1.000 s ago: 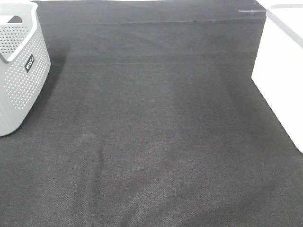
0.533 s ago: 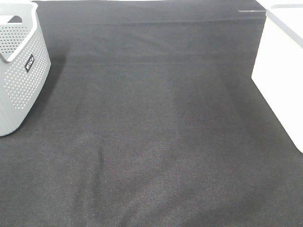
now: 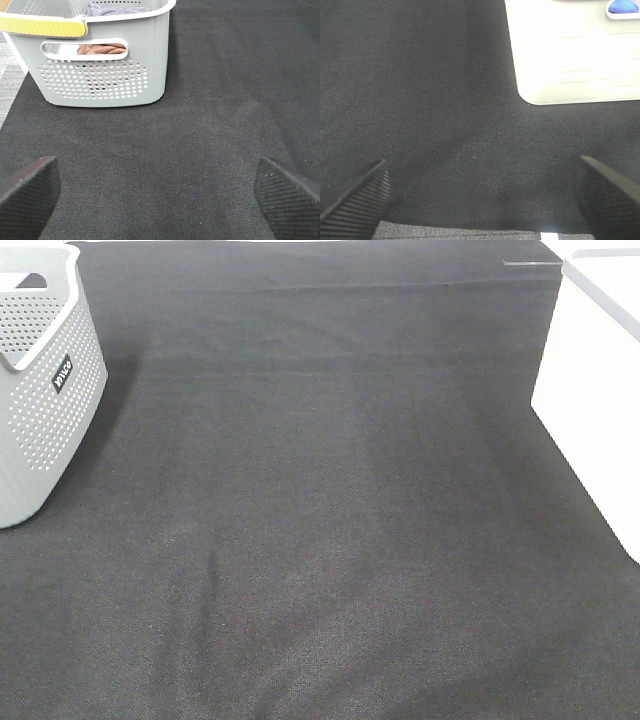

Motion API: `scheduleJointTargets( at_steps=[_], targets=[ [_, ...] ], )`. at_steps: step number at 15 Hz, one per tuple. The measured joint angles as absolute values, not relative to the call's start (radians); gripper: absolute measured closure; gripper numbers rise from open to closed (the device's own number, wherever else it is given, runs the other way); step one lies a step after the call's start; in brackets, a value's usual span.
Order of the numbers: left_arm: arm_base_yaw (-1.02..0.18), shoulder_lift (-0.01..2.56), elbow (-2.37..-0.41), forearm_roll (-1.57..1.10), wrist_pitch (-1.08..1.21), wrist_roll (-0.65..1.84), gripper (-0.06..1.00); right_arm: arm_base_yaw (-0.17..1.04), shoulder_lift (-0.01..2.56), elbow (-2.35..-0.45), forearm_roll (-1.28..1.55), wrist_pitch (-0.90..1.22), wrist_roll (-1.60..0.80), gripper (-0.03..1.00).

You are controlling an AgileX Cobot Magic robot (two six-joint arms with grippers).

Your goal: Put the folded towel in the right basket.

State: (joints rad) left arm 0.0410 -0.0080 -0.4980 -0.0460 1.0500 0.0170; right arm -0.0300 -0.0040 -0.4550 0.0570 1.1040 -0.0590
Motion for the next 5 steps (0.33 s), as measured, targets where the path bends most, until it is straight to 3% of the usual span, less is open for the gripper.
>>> scheduleJointTargets(
  at_steps=[5],
  targets=[
    [0.041, -0.008, -0.498, -0.047, 1.05, 0.017, -0.03, -0.03, -0.004, -0.455, 0.057, 1.104, -0.059, 0.0]
  ],
)
